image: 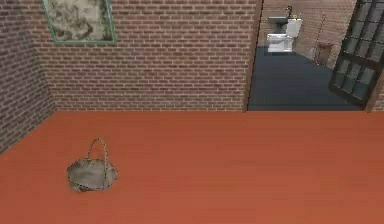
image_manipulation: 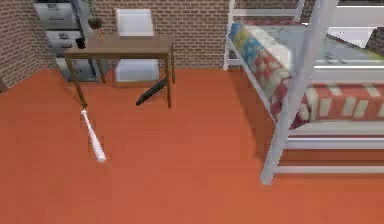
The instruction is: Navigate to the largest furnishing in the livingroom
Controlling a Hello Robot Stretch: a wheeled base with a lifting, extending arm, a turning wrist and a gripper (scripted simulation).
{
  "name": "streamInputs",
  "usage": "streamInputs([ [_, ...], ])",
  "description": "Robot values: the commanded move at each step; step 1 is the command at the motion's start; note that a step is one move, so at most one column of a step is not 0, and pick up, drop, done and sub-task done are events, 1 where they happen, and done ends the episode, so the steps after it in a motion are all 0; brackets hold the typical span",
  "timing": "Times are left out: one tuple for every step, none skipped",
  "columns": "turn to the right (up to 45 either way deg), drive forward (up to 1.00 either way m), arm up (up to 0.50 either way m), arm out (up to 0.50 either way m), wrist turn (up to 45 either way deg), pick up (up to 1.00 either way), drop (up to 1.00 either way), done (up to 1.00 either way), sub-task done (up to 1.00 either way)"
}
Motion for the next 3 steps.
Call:
streamInputs([
  [30.0,0.00,0.00,0.00,0.0,0.00,0.00,0.00,0.00],
  [0.0,1.00,0.00,0.00,0.0,0.00,0.00,0.00,0.00],
  [0.0,1.00,0.00,0.00,0.0,0.00,0.00,0.00,0.00],
])
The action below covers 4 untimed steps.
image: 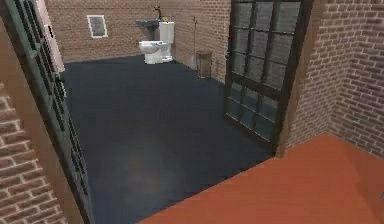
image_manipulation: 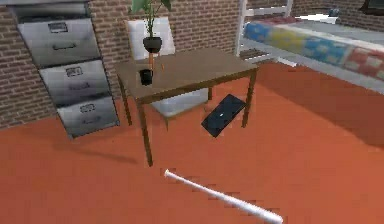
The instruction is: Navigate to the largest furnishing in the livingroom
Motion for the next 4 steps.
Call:
streamInputs([
  [0.0,0.95,0.00,0.00,0.0,0.00,0.00,0.00,0.00],
  [-30.0,0.00,0.00,0.00,0.0,0.00,0.00,0.00,0.00],
  [0.0,1.00,0.00,0.00,0.0,0.00,0.00,0.00,0.00],
  [0.0,0.40,0.00,0.00,0.0,0.00,0.00,0.00,0.00],
])
